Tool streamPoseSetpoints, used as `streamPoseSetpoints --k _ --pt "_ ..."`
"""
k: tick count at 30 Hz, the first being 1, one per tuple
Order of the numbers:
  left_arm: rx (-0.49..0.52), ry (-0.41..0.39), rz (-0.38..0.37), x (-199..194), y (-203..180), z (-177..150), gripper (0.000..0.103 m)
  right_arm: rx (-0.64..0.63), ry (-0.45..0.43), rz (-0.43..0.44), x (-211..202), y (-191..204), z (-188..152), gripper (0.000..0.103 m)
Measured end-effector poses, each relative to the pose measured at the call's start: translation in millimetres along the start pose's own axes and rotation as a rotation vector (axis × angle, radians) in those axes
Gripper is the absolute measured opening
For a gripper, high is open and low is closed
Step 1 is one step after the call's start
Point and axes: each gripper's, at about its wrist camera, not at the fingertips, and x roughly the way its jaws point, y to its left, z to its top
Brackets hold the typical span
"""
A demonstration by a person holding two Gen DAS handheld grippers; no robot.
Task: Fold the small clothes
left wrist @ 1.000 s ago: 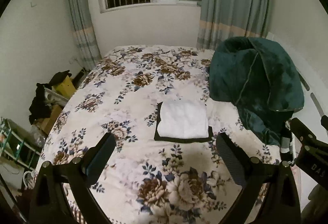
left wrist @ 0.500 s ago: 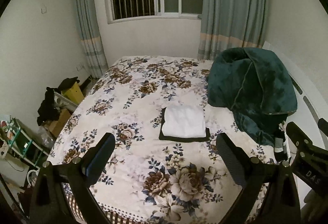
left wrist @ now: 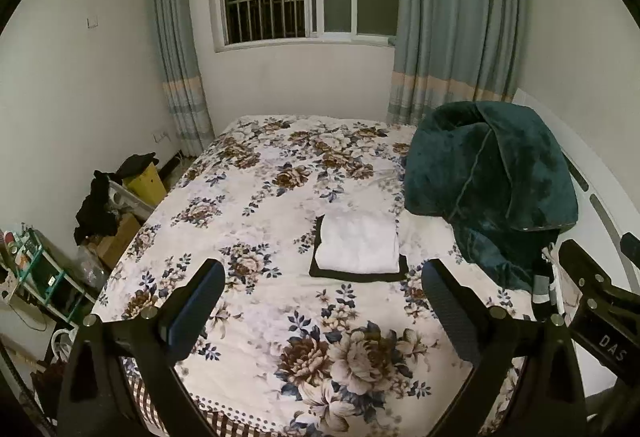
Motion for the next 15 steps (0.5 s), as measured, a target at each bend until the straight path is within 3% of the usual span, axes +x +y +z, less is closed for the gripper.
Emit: streamPoseSetpoints --k 15 --pt "0.002 -0.013 0.026 -5.2 -2.5 2.9 0.101 0.008 -0.006 0.022 5.0 -3.2 8.5 0.103"
